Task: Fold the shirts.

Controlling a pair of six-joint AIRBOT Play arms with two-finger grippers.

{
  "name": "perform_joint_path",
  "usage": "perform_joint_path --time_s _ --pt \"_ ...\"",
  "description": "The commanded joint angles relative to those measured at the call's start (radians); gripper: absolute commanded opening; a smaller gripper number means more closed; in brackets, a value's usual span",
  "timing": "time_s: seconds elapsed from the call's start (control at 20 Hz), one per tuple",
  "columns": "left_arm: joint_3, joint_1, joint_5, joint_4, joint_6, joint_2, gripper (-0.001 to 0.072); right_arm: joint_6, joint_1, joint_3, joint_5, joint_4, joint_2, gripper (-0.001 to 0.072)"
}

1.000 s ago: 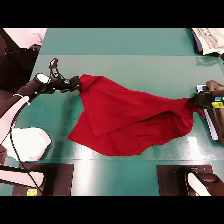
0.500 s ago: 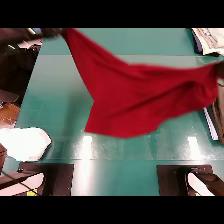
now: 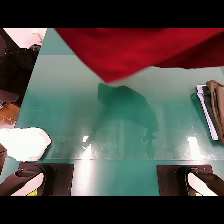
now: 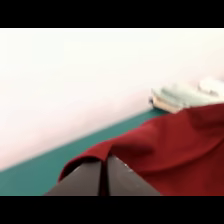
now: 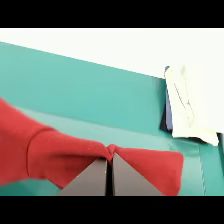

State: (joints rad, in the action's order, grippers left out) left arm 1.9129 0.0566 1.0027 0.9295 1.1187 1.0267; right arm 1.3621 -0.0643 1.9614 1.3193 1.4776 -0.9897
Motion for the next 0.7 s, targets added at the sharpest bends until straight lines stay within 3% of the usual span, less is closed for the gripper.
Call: perform_joint_path --time_s 0.0,0.2,0.45,0.55,0.65 --pt "-0.068 0.0 0.269 0.189 0.085 -0.003 0.0025 0.013 -0.002 -0.124 0.116 0.006 0.083 0.0014" --pt "-0.415 0.0 0.278 0.282 0.14 -0.003 0.0024 0.036 -0.001 -0.566 0.233 -0.041 0.225 0.0015" --pt "-0.736 -0.035 0.192 0.362 0.143 -0.003 0.0025 0.036 0.0 -1.025 0.215 -0.205 0.387 0.0031" --pt "-0.754 -0.077 0.166 0.366 0.152 -0.003 0.0025 0.04 0.0 -1.075 0.21 -0.212 0.402 0.0377" --pt "-0.754 -0.118 0.138 0.365 0.165 -0.003 0.0025 0.046 0.0 -1.064 0.206 -0.224 0.381 0.0408"
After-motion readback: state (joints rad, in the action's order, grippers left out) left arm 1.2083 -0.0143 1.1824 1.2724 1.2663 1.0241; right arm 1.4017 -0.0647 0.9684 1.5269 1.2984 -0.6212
